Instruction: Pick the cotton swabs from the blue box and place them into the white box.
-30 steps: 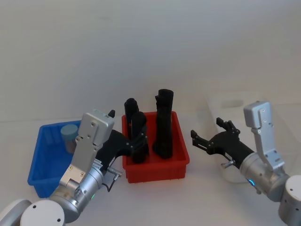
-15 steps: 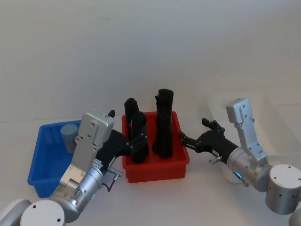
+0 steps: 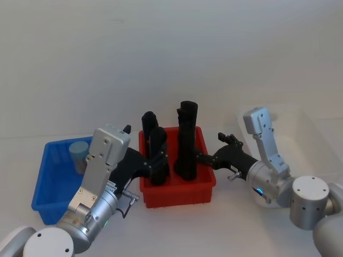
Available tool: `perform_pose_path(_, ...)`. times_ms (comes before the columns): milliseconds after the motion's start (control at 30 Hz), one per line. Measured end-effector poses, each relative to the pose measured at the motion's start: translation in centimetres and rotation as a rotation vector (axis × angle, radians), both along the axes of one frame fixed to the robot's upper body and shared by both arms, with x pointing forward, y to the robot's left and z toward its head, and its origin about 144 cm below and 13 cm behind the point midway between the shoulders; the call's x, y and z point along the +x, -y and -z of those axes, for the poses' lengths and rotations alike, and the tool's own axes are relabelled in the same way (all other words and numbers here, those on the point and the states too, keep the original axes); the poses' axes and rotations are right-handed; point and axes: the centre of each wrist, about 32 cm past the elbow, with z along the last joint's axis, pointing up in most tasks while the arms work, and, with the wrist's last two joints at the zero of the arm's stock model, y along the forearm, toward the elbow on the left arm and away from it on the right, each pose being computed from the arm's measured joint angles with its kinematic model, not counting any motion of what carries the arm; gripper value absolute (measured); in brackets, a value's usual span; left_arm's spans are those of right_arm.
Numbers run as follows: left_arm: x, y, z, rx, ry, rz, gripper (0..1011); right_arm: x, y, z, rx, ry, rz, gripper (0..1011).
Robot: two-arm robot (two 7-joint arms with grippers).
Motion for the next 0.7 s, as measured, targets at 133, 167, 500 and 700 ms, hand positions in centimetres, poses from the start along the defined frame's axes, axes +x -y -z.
perform_pose_path(133,0.0,0.0,0.0,0.0,0.0,0.0,1004,0.7,-0.3,0.2,0.001,-0.005,-0.012,1002)
perform_pose_path(167,0.0,0.0,0.0,0.0,0.0,0.0,1004,0.8,-0.3,0.2,0.001,-0.005,-0.014,1001)
perform_pose_path(500,0.0,0.0,0.0,0.0,0.0,0.0,1004,2.2,-1.2,0.2,0.006,-0.01,-0.039,1002)
perform_pose_path(700,0.0,0.0,0.0,0.0,0.0,0.0,1004,2.8,-1.7,0.2,0.009,-0.016,-0.049,1002)
